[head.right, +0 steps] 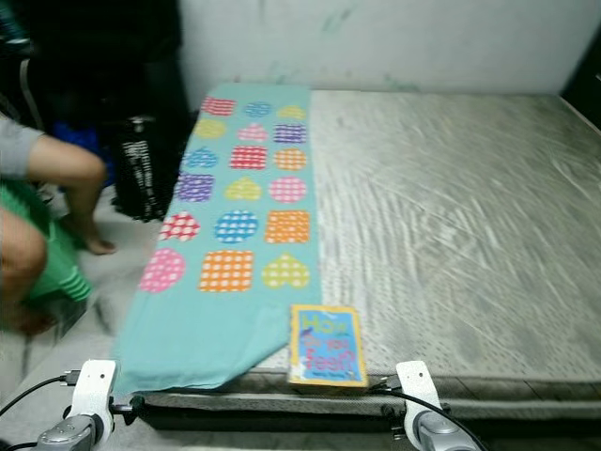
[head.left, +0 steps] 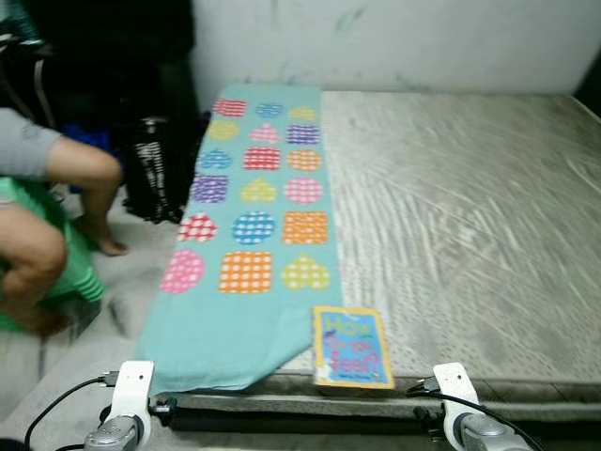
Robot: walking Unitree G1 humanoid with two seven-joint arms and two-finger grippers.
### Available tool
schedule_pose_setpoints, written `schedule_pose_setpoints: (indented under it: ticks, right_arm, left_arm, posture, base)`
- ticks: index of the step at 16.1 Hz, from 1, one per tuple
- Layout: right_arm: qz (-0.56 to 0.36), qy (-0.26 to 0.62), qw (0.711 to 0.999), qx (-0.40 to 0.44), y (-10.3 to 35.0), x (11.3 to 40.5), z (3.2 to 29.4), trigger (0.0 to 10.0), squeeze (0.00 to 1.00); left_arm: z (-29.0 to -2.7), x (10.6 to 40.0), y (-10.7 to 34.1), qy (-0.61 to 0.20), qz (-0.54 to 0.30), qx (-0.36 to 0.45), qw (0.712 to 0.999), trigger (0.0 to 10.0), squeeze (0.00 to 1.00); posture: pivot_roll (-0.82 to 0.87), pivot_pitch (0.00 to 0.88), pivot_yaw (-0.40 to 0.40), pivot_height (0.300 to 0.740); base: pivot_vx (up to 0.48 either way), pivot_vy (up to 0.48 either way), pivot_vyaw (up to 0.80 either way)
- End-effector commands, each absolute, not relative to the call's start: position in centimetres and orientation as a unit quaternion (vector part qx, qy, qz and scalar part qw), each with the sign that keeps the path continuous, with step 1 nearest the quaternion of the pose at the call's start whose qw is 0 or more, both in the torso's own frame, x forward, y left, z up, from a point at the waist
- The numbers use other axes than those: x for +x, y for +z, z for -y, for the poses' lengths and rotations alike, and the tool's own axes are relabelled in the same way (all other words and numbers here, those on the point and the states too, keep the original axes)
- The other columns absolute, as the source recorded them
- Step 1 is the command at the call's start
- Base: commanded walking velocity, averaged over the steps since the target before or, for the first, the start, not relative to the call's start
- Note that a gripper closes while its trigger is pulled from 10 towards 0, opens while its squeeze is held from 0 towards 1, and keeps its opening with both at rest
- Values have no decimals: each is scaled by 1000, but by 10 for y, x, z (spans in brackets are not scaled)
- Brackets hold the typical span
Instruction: Clean up the room
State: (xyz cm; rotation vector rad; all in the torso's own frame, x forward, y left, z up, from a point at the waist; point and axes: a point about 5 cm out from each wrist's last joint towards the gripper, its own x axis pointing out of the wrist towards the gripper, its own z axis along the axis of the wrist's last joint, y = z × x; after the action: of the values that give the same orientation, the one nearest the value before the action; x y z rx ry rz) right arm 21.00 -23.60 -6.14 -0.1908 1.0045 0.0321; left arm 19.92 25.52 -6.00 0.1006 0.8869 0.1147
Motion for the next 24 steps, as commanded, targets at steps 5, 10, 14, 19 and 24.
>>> schedule_pose_setpoints:
  ticks: [5,10,14,19,24]
  right_arm:
    - [-478,19,872,-100,-60,212,235,10000,0]
    - [-478,24,871,-107,-60,213,236,10000,0]
    - [-478,26,871,-110,-59,214,236,10000,0]
    - [-476,32,871,-115,-59,214,236,10000,0]
    - [-477,33,871,-116,-59,213,236,10000,0]
  left_arm:
    - [-258,197,-60,56,-433,53,898,10000,0]
    - [-258,199,-59,50,-426,56,902,10000,0]
    - [-257,200,-59,46,-426,58,902,10000,0]
    - [-257,199,-59,43,-427,58,901,10000,0]
    - [-256,199,-60,42,-429,58,901,10000,0]
  posture:
    - [10,66,-11,740]
    - [10,65,-13,740]
    - [9,63,-13,740]
    - [9,58,-13,740]
    - [9,53,-15,740]
  base:
    - [0,324,0]
    - [0,66,0]
    - [0,0,0]
    - [0,0,0]
    - [0,0,320]
